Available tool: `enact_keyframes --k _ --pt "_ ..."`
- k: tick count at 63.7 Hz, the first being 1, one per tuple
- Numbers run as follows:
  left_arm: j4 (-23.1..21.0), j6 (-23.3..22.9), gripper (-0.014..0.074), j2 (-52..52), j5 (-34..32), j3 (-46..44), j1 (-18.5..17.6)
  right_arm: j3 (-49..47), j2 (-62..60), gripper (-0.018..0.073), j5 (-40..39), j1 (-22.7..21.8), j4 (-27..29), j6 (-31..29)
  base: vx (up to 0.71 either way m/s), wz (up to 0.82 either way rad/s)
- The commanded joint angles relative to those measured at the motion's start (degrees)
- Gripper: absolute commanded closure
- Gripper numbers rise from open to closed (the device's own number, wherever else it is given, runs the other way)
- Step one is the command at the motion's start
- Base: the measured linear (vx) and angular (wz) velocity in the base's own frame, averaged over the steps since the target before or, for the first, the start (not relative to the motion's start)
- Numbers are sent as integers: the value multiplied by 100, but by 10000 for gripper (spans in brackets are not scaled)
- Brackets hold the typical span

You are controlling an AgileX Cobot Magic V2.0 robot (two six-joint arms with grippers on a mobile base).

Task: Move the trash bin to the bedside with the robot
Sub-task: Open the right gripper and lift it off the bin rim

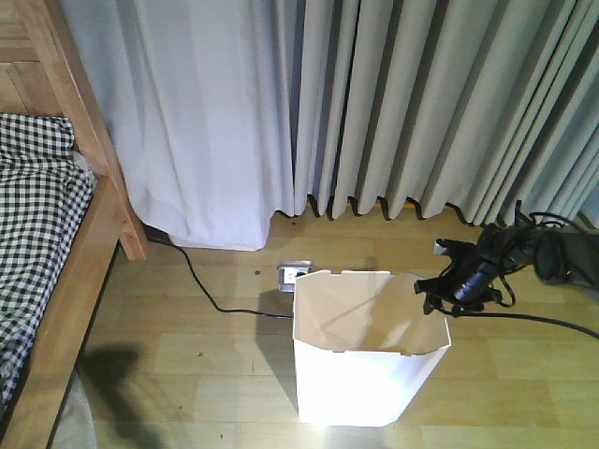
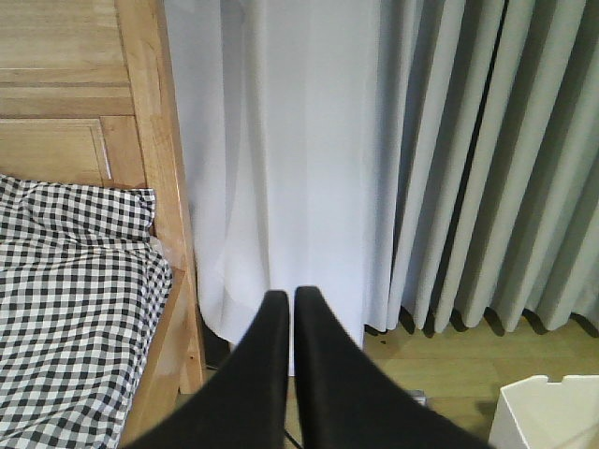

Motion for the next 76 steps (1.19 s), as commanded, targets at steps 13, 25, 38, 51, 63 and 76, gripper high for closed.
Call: enact_keyframes --k 13,25,38,51,63,76 --pt "-13 -25 602 -81 -397 107 -34 3468 -2222 102 -3725 14 12 -348 0 0" --pt "-13 -25 602 -81 -397 107 -34 4922 -3491 102 -4351 9 -321 -433 0 0" --pt "-13 -25 602 -81 -397 107 -34 6086 -5205 102 -4372 9 -579 -433 0 0" --pt "-13 -25 602 -81 -397 107 -34 6952 -7492 102 -4291 9 -553 -404 0 0" --pt "-13 -25 602 -81 -397 107 -34 7408 -9457 102 -3743 5 -553 -404 0 0" --pt "-13 -25 602 -81 -397 107 -34 7476 -10888 102 -3292 5 51 -180 0 0"
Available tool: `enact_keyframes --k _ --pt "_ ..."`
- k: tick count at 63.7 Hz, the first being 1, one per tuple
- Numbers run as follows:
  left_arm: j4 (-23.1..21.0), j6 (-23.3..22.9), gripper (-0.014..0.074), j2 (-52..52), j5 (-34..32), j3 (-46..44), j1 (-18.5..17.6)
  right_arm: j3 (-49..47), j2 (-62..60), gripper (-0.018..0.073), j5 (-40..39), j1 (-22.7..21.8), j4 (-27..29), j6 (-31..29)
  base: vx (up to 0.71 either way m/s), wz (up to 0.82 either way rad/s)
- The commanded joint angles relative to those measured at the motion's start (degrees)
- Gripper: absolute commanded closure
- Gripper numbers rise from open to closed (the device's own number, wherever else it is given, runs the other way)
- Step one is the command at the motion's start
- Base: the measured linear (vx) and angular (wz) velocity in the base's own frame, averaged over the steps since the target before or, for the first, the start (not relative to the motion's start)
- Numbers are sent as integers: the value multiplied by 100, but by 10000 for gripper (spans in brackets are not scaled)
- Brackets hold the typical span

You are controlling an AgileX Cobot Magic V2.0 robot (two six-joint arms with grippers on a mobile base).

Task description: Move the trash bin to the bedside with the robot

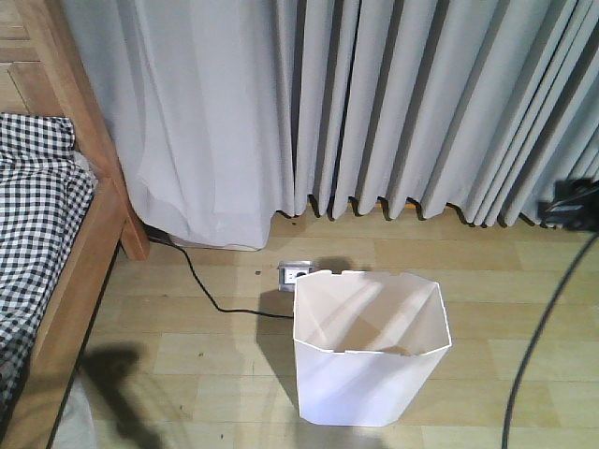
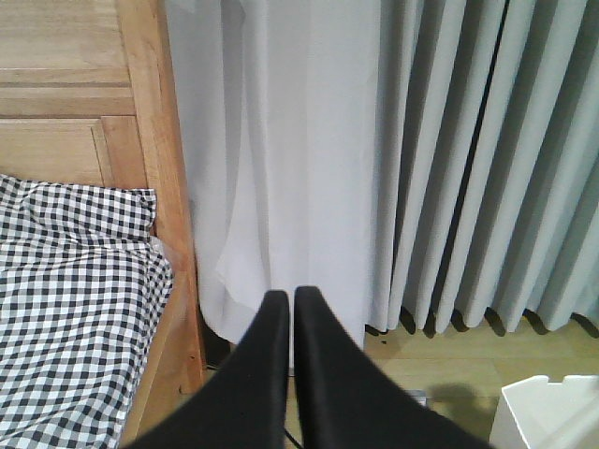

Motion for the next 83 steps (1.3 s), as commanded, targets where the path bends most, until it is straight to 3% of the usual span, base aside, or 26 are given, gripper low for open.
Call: enact_keyframes --k 1,11,26,43,60,83 --pt "-13 -25 602 -81 -397 107 -34 -126 -605 102 -247 5 430 126 0 0" --pt "-13 -25 602 -81 -397 107 -34 -126 -1309 102 -77 -4 927 126 0 0" --pt "-13 -25 602 -81 -397 107 -34 -126 -2355 102 831 125 1050 54 0 0" --pt "-13 -25 602 -81 -397 107 -34 -126 -3341 102 1647 1199 133 -224 0 0" --pt "-13 -25 602 -81 -397 107 -34 -126 -4272 102 2640 1269 133 89 0 0" --pt "-13 -25 602 -81 -397 107 -34 1324 -5235 102 1694 1250 469 236 0 0"
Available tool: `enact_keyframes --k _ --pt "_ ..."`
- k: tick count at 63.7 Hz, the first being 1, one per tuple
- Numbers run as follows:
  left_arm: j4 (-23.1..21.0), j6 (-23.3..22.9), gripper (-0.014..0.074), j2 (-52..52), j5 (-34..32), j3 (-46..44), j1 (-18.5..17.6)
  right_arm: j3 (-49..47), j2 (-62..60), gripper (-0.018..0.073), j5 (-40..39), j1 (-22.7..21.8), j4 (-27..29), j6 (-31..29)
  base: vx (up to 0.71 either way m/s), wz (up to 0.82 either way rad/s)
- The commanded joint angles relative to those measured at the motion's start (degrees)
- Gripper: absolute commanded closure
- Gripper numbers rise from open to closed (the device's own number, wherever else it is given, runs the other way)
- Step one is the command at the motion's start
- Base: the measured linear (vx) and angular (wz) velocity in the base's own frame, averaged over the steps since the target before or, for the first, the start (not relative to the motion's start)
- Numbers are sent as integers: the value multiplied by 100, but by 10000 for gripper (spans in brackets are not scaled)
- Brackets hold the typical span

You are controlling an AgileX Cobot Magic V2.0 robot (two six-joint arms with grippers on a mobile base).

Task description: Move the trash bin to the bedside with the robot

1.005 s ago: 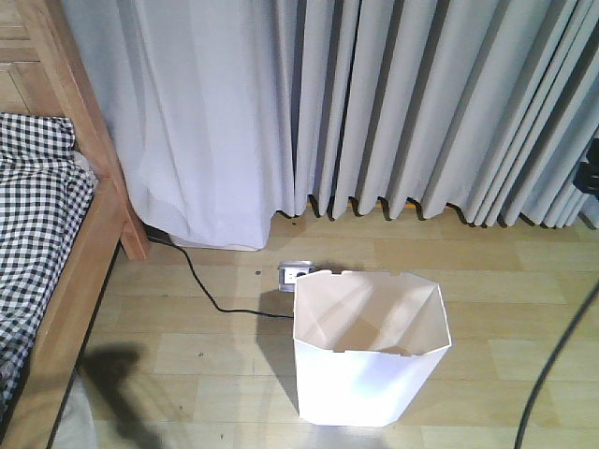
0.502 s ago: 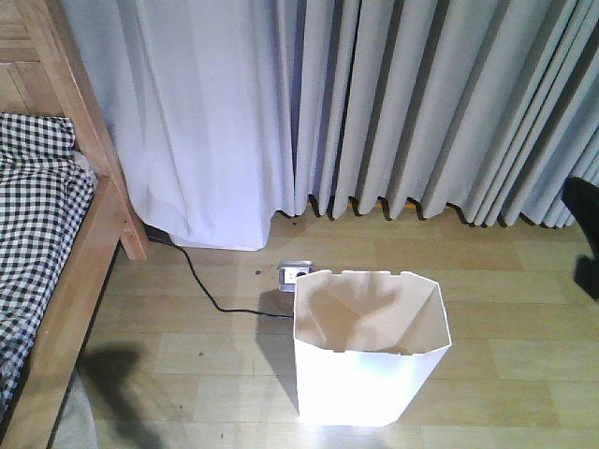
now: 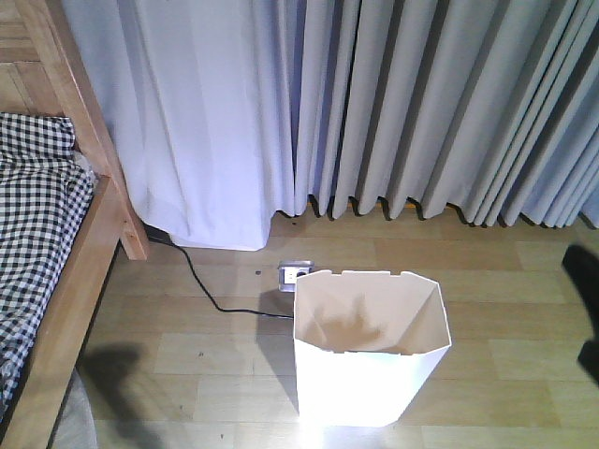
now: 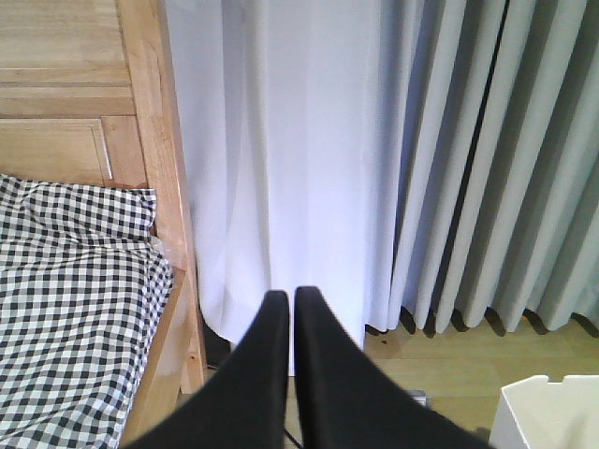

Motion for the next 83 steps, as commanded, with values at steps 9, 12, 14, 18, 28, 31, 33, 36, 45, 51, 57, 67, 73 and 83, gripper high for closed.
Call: enact_keyframes --k 9,12,14,18,28,31,33,36,45,51,57,67,73,83 --pt "-13 -25 602 -81 -397 107 -34 377 -549 167 -724 -9 25 -34 0 0" --pt "-13 -25 602 -81 -397 107 -34 400 -641 255 -695 -9 -98 -38 0 0" --pt "-13 -25 602 -81 -397 107 -34 406 -683 318 -682 -9 -173 -45 0 0" --pt "-13 -25 602 -81 -397 107 -34 406 -710 459 -677 -9 -229 -45 0 0" --pt "-13 -25 602 -81 -397 107 -34 406 -710 571 -682 -9 -223 -39 0 0" --pt "-13 -25 602 -81 -397 107 -34 406 -710 570 -676 -9 -228 -39 0 0" --pt "-13 -25 602 -81 -397 107 -34 406 -710 569 -676 -9 -222 -39 0 0" --pt "-13 -25 602 -81 -397 107 -34 406 -710 569 -676 -9 -222 -39 0 0" --pt "-13 -25 602 -81 -397 107 -34 406 -710 569 -676 -9 -222 -34 0 0" --pt "-13 -25 602 -81 -397 107 -34 406 -710 568 -694 -9 -239 -34 0 0" --pt "-13 -25 602 -81 -397 107 -34 498 -710 568 -818 -9 -355 -45 0 0" --pt "-13 -25 602 -81 -397 107 -34 762 -969 568 -1239 -533 -1006 756 0 0" --pt "-13 -25 602 -81 -397 107 -34 1150 -1344 568 -1685 -761 -1865 1697 0 0" --pt "-13 -25 602 -81 -397 107 -34 1881 -1950 568 -1913 -746 -2566 2453 0 0"
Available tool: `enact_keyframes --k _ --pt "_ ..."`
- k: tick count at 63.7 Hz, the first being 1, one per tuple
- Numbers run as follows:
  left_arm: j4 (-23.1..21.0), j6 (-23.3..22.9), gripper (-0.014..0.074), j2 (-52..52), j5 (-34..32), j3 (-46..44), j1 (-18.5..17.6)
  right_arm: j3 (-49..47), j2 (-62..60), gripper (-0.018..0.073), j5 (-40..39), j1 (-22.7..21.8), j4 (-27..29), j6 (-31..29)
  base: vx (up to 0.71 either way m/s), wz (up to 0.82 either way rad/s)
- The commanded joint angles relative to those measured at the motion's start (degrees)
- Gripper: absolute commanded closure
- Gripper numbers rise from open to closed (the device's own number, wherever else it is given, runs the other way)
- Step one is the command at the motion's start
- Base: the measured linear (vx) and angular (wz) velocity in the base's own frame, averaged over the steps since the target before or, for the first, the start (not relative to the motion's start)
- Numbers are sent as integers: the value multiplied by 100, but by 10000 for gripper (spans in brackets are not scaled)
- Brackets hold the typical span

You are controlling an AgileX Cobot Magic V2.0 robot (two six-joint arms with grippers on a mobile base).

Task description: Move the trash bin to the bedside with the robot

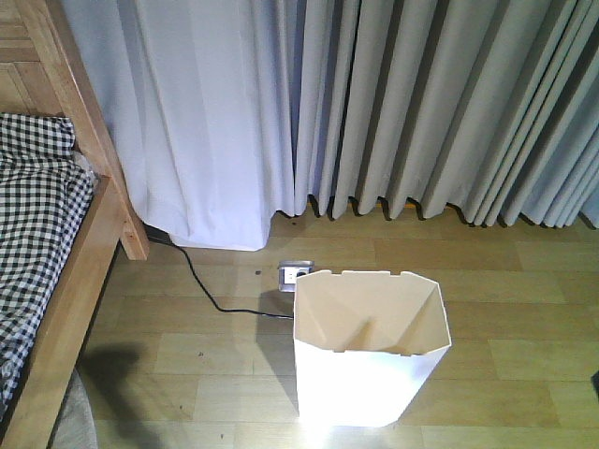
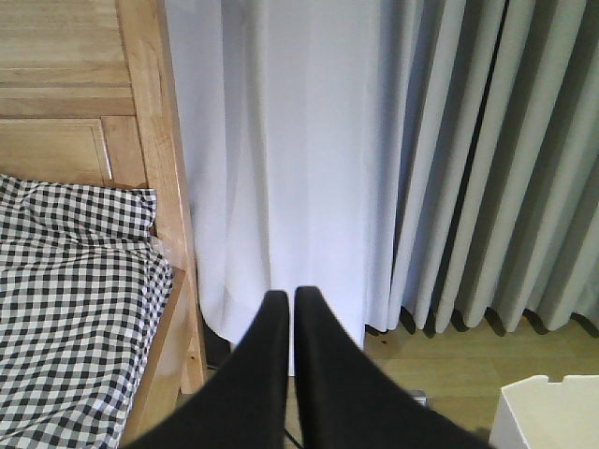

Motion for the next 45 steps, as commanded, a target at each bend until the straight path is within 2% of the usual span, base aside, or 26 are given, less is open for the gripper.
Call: enact_keyframes --k 1,9,30,45 --pt "-13 -25 602 -81 -397 107 -34 169 -145 568 -547 -23 -313 295 0 0" --pt "-13 -25 602 -81 -397 107 -34 428 -138 568 -575 -23 -54 314 0 0" --pt "-13 -25 602 -81 -397 107 -34 428 -138 568 -810 -23 -41 116 0 0" --pt "-13 -25 602 -81 -397 107 -34 428 -138 568 -825 -23 198 -334 0 0"
